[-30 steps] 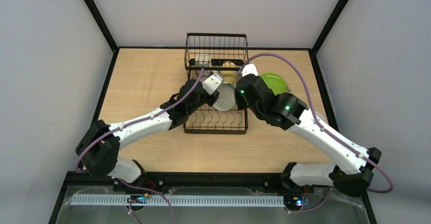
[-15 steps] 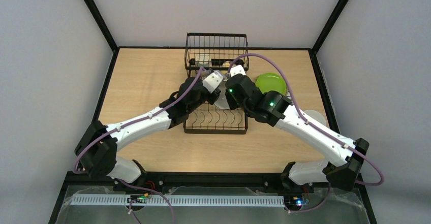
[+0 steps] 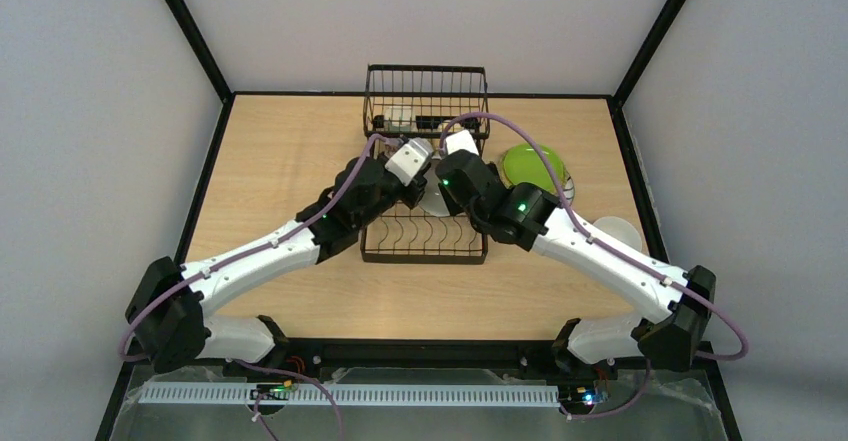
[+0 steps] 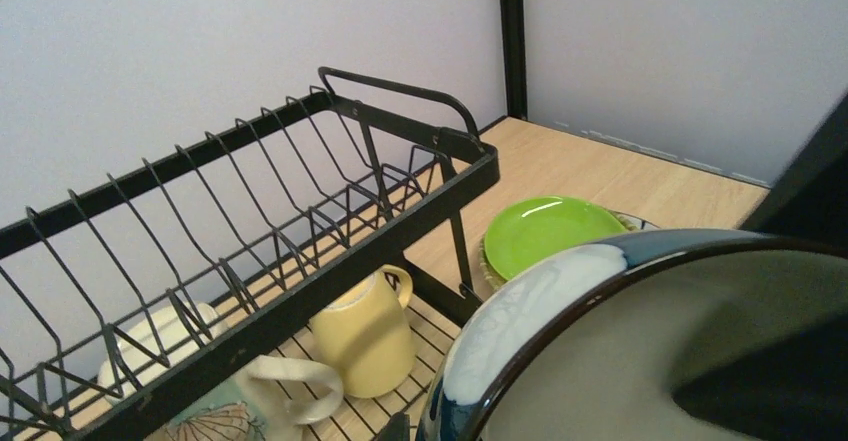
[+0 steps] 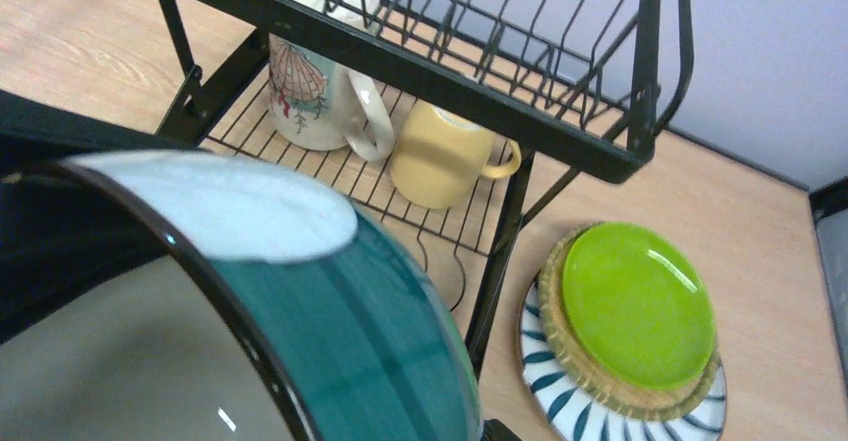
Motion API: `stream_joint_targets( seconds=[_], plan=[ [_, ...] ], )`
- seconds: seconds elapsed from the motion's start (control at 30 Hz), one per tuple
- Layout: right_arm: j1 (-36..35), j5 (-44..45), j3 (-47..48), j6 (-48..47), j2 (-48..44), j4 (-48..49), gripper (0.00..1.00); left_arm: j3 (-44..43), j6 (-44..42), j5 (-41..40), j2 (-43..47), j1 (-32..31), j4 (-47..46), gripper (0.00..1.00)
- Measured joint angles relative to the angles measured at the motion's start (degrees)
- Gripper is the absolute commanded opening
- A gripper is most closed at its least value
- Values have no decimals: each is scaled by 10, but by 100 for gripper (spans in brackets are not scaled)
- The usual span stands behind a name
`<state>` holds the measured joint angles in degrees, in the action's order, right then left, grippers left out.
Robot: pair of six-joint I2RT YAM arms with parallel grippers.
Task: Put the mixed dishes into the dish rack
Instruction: Pass from the left arm to the right
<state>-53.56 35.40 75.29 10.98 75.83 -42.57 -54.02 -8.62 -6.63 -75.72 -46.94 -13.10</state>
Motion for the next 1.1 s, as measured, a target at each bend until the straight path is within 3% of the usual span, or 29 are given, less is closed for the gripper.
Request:
stream_joint_targets(
  seconds=[0.27, 0.43, 0.5, 0.8, 1.1],
  plan=[
    [3, 28, -15, 0, 15, 54, 1, 17, 19, -17, 17, -2, 0, 2],
    [5, 36, -22, 9, 27, 73, 0, 22, 31, -33, 17, -2, 4, 4],
    [5, 33, -26, 9, 27, 78, 0, 23, 35, -34, 17, -2, 8, 21],
    [14, 40, -59, -12, 27, 81, 0, 23, 77, -26, 17, -2, 31, 51],
    [14, 60, -89, -31, 29, 133, 0, 19, 155, -14, 17, 20, 65, 58]
  ],
)
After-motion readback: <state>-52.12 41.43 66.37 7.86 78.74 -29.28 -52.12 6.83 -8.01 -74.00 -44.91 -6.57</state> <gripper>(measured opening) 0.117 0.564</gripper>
